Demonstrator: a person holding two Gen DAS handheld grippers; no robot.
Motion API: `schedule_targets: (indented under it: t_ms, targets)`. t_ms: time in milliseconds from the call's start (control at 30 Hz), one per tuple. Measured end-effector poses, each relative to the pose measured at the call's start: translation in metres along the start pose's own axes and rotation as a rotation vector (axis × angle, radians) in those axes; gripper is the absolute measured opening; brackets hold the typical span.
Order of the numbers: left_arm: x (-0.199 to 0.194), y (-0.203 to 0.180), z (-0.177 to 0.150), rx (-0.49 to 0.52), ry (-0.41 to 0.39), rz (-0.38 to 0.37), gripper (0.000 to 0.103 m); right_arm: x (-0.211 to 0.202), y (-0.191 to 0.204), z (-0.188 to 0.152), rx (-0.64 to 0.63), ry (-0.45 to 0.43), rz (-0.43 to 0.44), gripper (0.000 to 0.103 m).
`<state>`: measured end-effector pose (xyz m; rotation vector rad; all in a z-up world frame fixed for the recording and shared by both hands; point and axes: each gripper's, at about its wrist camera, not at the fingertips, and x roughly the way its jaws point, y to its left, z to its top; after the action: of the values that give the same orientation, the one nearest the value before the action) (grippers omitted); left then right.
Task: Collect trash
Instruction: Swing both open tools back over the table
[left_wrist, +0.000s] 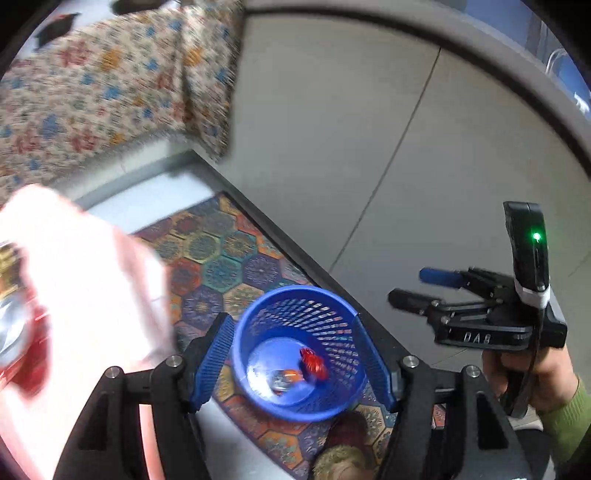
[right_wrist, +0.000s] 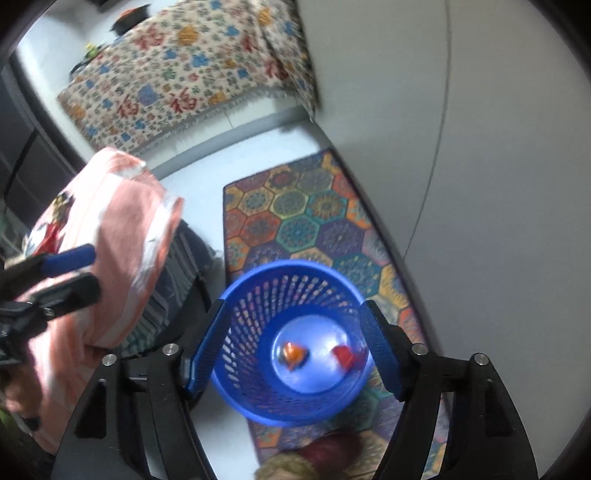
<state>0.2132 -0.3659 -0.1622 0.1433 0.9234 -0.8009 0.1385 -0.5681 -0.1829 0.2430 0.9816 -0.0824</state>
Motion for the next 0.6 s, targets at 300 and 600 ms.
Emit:
schedule_targets:
  t_ms: [300,600]
  targets:
    - [-0.163,0.133,-0.127,-0.180,-0.050,0.329,0.071,-0.063,0.186,-0.026,-0.260,-0.054,0.112,0.090]
    - [-0.225,0.264,-0.216,-0.334,-0.026,0.625,0.071,-0.001,0.375,-0.090,-0.361,0.016,0.218,0.096]
